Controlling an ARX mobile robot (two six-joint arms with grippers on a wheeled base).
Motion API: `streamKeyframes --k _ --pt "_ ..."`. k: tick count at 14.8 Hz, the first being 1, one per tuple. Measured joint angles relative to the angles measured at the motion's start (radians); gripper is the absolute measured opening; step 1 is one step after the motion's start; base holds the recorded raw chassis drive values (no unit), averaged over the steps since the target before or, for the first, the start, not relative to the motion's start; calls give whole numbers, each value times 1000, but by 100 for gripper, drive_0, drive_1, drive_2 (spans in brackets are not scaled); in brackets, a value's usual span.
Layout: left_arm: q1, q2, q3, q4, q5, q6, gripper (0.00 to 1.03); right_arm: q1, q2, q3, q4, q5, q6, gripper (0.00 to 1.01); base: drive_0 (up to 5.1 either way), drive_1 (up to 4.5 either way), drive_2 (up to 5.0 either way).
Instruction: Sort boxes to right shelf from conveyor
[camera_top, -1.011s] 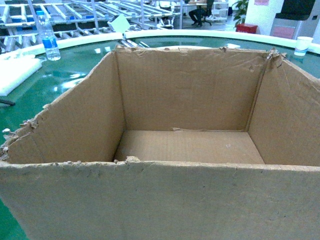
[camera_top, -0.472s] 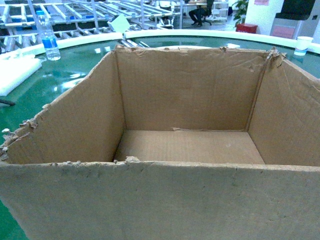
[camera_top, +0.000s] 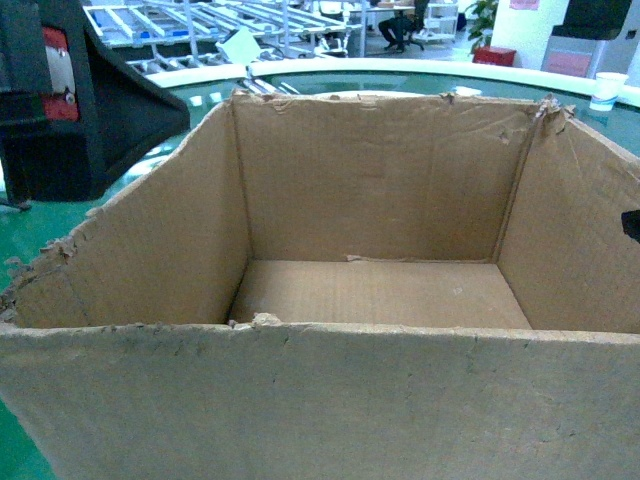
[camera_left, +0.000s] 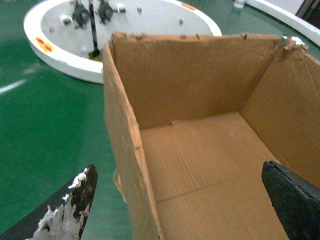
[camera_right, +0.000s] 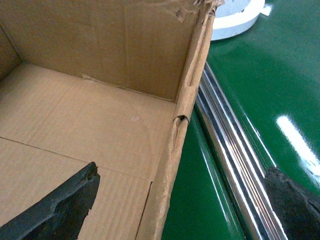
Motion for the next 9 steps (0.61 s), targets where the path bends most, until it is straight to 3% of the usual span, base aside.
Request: streamKeyframes --k 2,4,6,9 --pt "11 21 8 -104 60 -95 98 14 16 5 -27 22 7 98 0 0 0" --pt "18 45 27 -197 103 -140 98 34 35 7 -41 42 9 98 0 0 0" --pt "18 56 27 -220 59 -148 98 37 42 8 -37 53 14 98 0 0 0" --pt "11 73 27 -230 -3 -119 98 24 53 4 -13 52 20 98 0 0 0"
